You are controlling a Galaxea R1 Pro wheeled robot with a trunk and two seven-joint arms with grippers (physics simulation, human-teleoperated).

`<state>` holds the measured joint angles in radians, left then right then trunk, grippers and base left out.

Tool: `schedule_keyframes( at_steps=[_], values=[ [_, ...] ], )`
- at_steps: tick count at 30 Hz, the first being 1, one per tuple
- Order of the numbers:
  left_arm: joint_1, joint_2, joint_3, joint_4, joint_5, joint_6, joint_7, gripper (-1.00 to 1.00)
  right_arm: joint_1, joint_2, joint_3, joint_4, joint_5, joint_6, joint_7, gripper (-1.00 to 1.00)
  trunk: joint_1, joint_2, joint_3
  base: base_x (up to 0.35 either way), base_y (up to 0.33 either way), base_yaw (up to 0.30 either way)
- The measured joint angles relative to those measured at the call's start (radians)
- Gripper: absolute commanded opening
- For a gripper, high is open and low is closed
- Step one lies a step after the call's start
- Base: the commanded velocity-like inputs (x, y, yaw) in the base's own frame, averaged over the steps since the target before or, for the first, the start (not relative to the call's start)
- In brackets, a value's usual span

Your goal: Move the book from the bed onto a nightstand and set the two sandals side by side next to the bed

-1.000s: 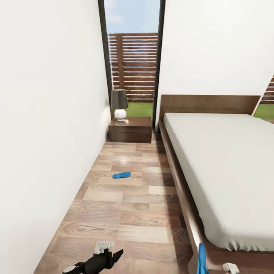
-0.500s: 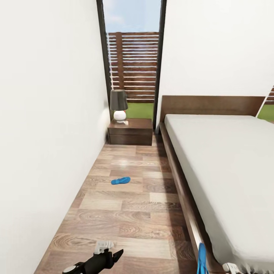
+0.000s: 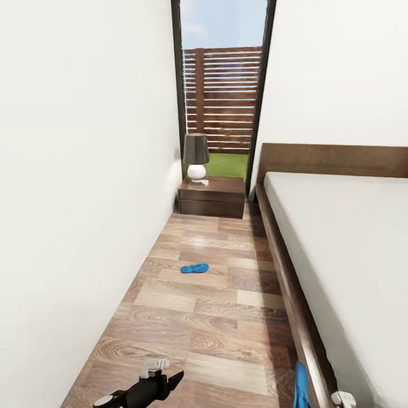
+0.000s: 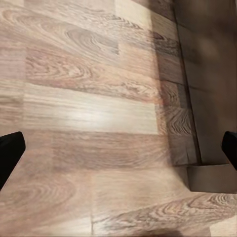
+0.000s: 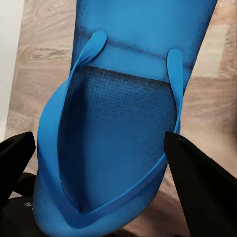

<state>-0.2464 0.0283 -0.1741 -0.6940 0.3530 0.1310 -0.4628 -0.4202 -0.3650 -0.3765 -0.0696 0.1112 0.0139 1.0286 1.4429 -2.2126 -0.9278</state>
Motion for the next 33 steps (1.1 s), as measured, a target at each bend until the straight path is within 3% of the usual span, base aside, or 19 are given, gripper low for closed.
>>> schedule_keyframes(
  at_steps=[33],
  values=[
    [0.0,0.0,-0.001,0.0,0.0,0.0,0.0,1.0,0.0,0.0,0.0,0.0,0.0,0.0,0.0,-1.0,0.0,0.0,0.0,0.306,0.0,0.01]
  ],
)
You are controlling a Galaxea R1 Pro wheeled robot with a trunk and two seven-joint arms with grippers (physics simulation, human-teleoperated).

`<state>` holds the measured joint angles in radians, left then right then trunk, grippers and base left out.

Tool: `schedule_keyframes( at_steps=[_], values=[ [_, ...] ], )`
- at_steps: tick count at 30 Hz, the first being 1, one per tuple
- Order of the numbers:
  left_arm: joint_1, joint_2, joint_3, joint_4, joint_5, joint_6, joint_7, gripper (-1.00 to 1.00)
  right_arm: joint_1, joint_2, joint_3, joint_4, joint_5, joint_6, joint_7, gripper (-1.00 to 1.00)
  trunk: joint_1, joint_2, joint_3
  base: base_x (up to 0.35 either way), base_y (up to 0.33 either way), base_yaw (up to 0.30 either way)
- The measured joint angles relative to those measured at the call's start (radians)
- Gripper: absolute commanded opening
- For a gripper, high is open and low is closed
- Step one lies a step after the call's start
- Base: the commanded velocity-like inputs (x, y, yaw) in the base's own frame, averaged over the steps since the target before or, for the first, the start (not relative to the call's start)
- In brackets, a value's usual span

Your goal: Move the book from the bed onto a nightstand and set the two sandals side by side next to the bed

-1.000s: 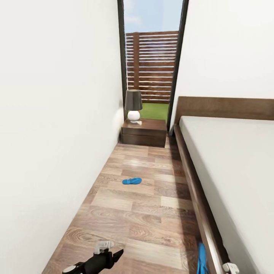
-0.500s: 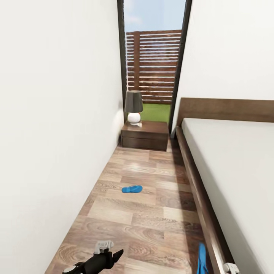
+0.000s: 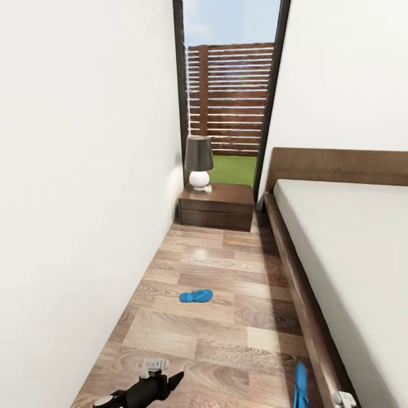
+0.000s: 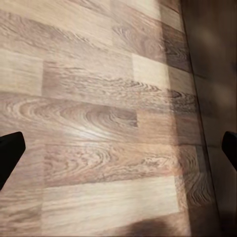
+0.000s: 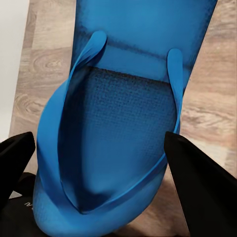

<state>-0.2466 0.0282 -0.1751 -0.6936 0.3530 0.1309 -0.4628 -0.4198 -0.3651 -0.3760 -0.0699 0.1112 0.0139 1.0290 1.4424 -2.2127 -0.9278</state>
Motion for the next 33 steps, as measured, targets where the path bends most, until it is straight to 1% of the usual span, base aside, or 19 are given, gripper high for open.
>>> schedule_keyframes(
  at_steps=[33],
  values=[
    [0.0,0.0,0.0,0.0,0.0,0.0,0.0,1.0,0.0,0.0,0.0,0.0,0.0,0.0,0.0,-1.0,0.0,0.0,0.0,0.314,0.0,0.0]
  ],
)
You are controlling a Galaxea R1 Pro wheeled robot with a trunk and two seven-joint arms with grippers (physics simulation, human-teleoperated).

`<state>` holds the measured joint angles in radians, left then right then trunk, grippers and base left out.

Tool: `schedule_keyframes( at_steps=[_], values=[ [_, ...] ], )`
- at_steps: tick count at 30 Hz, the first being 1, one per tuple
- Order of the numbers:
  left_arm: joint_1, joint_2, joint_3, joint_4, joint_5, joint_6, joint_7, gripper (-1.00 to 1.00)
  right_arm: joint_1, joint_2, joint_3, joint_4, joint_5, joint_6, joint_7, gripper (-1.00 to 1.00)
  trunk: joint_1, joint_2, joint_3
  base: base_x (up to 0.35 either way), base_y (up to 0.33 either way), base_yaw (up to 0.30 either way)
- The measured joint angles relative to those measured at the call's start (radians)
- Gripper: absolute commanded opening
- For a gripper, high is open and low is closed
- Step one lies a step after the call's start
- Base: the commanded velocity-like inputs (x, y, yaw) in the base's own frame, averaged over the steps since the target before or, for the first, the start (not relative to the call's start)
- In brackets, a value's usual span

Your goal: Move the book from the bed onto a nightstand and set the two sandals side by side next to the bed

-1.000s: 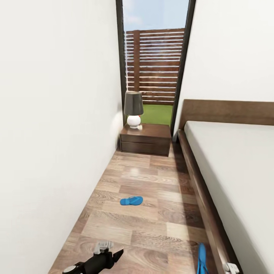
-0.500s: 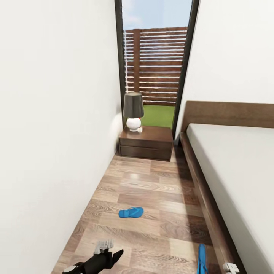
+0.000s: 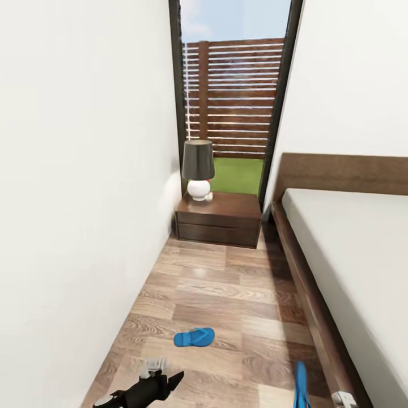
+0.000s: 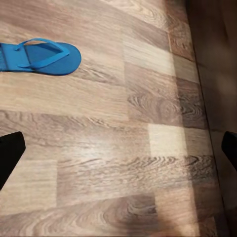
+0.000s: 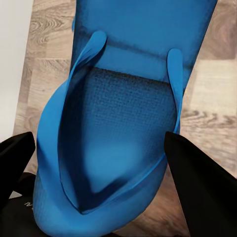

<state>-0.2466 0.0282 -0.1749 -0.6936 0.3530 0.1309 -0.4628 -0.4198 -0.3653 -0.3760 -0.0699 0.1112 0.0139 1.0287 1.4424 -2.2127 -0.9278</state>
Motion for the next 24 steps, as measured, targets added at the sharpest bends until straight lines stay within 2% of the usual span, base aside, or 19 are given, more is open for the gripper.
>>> schedule_keyframes(
  at_steps=[6,18,24],
  values=[
    [0.0,0.0,0.0,0.0,0.0,0.0,0.0,1.0,0.0,0.0,0.0,0.0,0.0,0.0,0.0,-1.0,0.0,0.0,0.0,0.303,0.0,0.0],
    [0.0,0.0,0.0,0.0,0.0,0.0,0.0,1.0,0.0,0.0,-0.001,0.0,0.0,0.0,0.0,-1.0,0.001,0.0,0.0,0.019,0.0,0.0],
    [0.0,0.0,0.001,0.0,0.0,0.0,0.0,1.0,0.0,0.0,-0.001,0.0,0.0,0.0,0.0,-1.0,0.0,0.0,0.0,0.226,0.0,0.0]
  ],
)
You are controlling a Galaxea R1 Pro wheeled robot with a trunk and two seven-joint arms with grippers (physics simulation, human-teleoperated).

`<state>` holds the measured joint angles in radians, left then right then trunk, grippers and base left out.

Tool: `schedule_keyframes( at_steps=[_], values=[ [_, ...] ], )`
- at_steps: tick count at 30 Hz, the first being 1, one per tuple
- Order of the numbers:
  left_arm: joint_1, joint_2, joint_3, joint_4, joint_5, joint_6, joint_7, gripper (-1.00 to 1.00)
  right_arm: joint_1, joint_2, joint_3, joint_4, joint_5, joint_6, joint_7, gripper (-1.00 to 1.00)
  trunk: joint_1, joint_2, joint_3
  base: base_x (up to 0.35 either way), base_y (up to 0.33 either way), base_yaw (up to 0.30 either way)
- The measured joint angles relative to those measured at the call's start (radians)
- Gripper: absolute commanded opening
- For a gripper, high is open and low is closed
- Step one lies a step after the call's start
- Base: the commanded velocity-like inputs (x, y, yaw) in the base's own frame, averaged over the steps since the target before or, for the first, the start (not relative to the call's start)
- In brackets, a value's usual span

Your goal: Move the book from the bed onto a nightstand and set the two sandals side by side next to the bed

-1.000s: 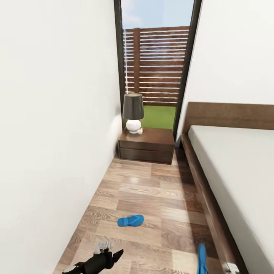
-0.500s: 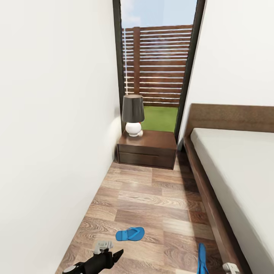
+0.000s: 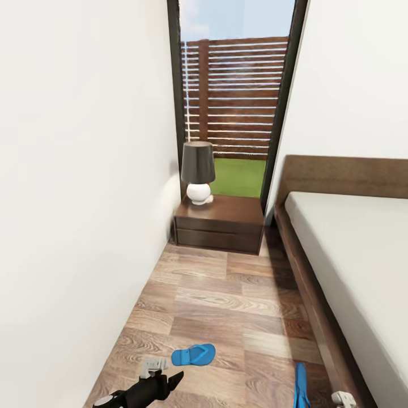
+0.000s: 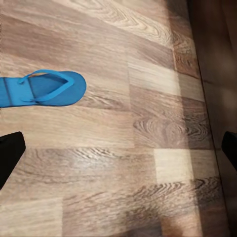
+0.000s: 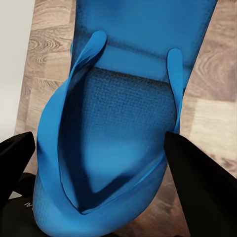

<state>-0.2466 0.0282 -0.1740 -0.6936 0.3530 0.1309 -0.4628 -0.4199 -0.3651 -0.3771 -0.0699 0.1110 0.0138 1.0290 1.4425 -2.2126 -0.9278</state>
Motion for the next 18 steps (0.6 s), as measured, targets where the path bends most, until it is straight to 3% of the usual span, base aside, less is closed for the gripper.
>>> schedule_keyframes(
  at_steps=[7,18],
  values=[
    [0.0,0.0,0.0,0.0,0.0,0.0,0.0,1.0,0.0,0.0,-0.001,0.0,0.0,0.0,0.0,-1.0,0.0,0.0,0.0,0.225,0.0,0.0],
    [0.0,0.0,0.0,0.0,0.0,0.0,0.0,1.0,0.0,0.0,0.0,0.0,0.0,0.0,0.0,-1.0,0.0,0.0,0.0,0.014,0.0,0.0]
  ],
)
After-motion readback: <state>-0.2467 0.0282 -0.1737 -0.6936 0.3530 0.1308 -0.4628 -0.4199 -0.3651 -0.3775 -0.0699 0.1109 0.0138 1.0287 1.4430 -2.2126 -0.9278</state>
